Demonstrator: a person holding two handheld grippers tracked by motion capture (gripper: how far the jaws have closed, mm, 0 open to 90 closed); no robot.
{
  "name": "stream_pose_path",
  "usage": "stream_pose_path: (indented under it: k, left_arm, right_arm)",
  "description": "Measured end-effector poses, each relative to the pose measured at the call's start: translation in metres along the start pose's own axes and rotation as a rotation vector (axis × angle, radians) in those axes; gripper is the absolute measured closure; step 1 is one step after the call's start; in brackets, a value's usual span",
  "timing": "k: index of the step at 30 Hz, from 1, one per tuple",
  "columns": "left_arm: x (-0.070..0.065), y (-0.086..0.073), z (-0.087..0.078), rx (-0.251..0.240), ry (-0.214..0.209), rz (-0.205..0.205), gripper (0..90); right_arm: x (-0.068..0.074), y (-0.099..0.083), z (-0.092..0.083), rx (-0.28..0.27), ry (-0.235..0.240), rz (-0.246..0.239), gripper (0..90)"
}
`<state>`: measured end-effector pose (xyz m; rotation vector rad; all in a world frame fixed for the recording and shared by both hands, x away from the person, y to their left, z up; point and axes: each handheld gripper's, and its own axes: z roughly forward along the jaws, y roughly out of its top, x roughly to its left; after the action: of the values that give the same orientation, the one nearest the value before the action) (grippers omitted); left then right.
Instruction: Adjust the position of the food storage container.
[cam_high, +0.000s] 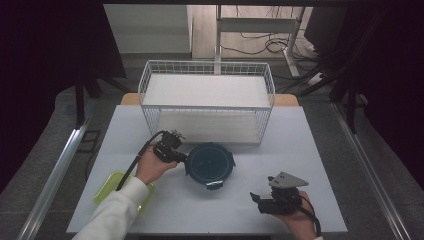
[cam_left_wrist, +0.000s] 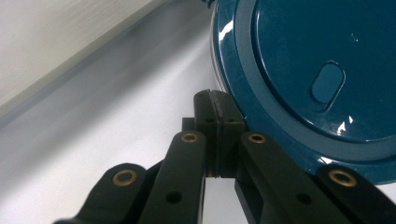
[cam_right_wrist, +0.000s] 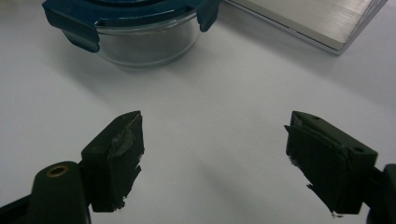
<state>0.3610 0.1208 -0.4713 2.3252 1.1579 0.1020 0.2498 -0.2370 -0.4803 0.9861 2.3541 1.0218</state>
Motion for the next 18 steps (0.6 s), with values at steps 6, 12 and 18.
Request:
stream_pose_path:
  k: [6, 12, 18]
  left_arm:
    - [-0.0021, 0.0053, 0.0039, -0.005, -0.019, -0.006, 90.0]
    - [-0.0061, 0.0090, 0.0074, -0.016, -0.026, -0.009, 90.0]
    - [-0.0059, 0.0060, 0.0055, -0.068, -0.041, -0.022, 90.0]
  right_arm:
    - [-0.0005, -0.0002, -0.0007, 0.000, 0.002, 0.000, 18.9]
    - [-0.0012, -0.0005, -0.0013, 0.000, 0.000, 0.002, 18.9]
    - [-0.0019, -0.0002, -0.0023, -0.007, -0.002, 0.007, 18.9]
